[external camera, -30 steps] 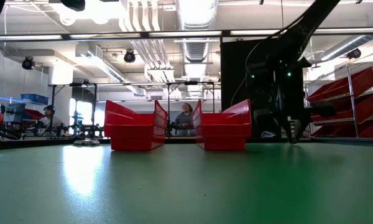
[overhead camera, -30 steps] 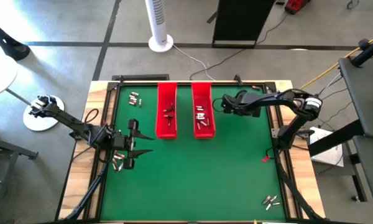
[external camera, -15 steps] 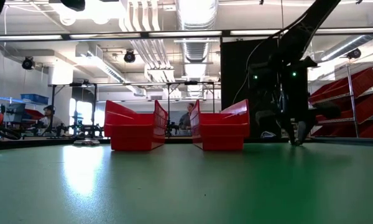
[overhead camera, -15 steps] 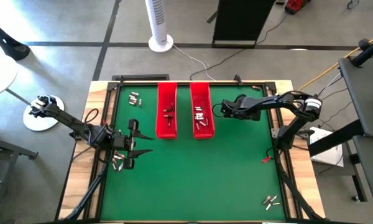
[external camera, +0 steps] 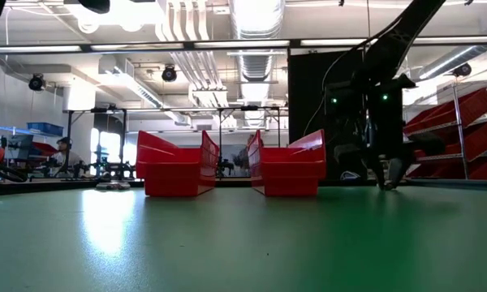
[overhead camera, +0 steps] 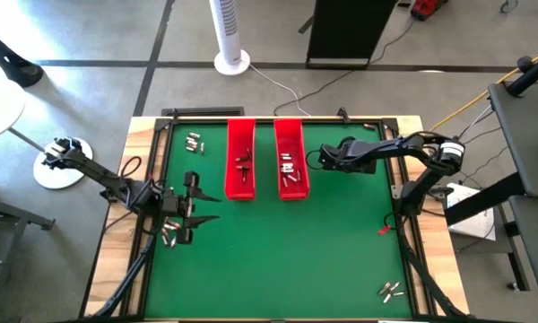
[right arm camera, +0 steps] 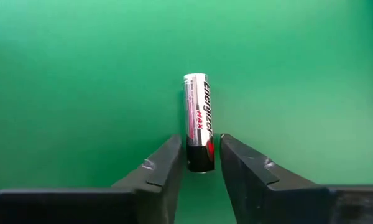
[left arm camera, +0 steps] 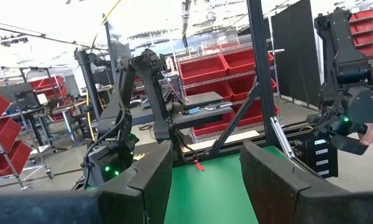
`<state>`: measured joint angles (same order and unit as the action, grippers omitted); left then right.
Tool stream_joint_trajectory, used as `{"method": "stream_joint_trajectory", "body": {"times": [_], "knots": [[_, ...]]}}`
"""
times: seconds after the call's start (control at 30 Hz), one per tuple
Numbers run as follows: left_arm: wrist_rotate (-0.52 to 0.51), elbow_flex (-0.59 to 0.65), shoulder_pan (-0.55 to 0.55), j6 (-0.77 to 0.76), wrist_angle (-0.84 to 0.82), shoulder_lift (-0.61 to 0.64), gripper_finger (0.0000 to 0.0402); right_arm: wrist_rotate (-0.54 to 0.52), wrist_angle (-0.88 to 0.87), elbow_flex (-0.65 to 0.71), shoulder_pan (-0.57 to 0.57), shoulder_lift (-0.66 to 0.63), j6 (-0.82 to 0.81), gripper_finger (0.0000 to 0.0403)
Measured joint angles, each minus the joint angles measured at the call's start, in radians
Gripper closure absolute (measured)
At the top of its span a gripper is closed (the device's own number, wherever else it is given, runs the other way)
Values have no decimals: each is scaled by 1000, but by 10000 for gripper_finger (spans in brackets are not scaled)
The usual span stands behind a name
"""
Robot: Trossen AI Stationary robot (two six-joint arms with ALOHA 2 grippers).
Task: Sort batteries
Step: Put the silver battery into the right red bin
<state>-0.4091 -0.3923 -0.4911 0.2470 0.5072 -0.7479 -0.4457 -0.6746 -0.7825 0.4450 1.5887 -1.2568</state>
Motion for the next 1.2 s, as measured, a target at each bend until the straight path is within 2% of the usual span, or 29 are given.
{"method": "stream_joint_trajectory", "body": {"times": [0.23,0.47,0.87,1.2], "knots": [[0,0,0,2,1,0,233,-63,33,7,3,3,0,253],[0,0,-1,-10,15,0,233,-78,88,41,5,0,-20,242],[0,0,0,-19,16,-2,233,-35,186,123,2,-2,-59,282],[0,0,4,-7,16,-2,233,-48,206,141,0,0,-34,317]]}}
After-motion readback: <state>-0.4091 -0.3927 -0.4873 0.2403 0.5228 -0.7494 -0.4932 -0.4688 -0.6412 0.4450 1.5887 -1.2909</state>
